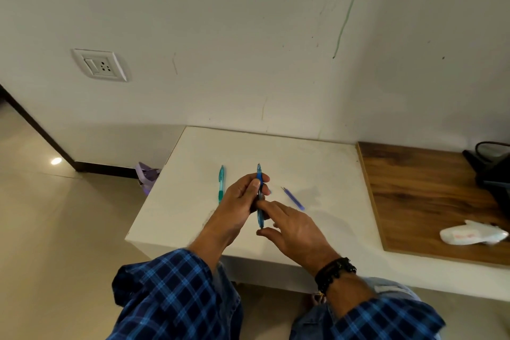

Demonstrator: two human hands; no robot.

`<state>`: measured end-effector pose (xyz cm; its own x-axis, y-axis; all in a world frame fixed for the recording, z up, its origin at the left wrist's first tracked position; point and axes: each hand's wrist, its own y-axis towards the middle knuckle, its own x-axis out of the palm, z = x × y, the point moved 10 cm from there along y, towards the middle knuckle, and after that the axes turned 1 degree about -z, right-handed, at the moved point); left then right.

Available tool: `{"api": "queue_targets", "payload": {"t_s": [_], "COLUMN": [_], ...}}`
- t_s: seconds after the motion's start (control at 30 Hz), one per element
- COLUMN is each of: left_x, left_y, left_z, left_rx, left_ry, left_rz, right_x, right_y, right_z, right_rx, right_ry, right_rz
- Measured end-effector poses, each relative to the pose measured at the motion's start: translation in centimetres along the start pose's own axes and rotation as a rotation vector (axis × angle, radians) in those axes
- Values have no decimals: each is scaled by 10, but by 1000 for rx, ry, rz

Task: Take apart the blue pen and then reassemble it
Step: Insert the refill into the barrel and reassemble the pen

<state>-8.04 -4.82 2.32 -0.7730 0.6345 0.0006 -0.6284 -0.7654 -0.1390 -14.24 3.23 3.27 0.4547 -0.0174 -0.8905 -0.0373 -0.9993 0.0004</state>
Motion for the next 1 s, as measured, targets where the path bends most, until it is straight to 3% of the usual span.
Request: {"api": "queue_targets", "payload": {"t_s": [0.63, 0.73, 0.83, 0.9, 0.93, 1.0], "left_x": [-1, -7, -26, -36, -40, -43], "left_y": [2, 2, 5, 6, 7, 8], "left_z": [-8, -8, -12, -14, -15, -18], "left_rx": [-9, 9, 2, 6, 9, 4], "left_ry": [4, -10, -25, 20, 54, 95], "left_rz": [33, 119, 264, 328, 348, 375], "right_x": [8, 4, -35, -59, -61, -49], "right_y": [2, 0, -9, -26, -35, -46], "right_z": [6, 19, 62, 102, 121, 148], "right_rx": [25, 74, 241, 419, 515, 698], "right_ry": [25, 207, 520, 562, 554, 546], "right_rz": [-23, -44, 265, 525, 591, 565]}}
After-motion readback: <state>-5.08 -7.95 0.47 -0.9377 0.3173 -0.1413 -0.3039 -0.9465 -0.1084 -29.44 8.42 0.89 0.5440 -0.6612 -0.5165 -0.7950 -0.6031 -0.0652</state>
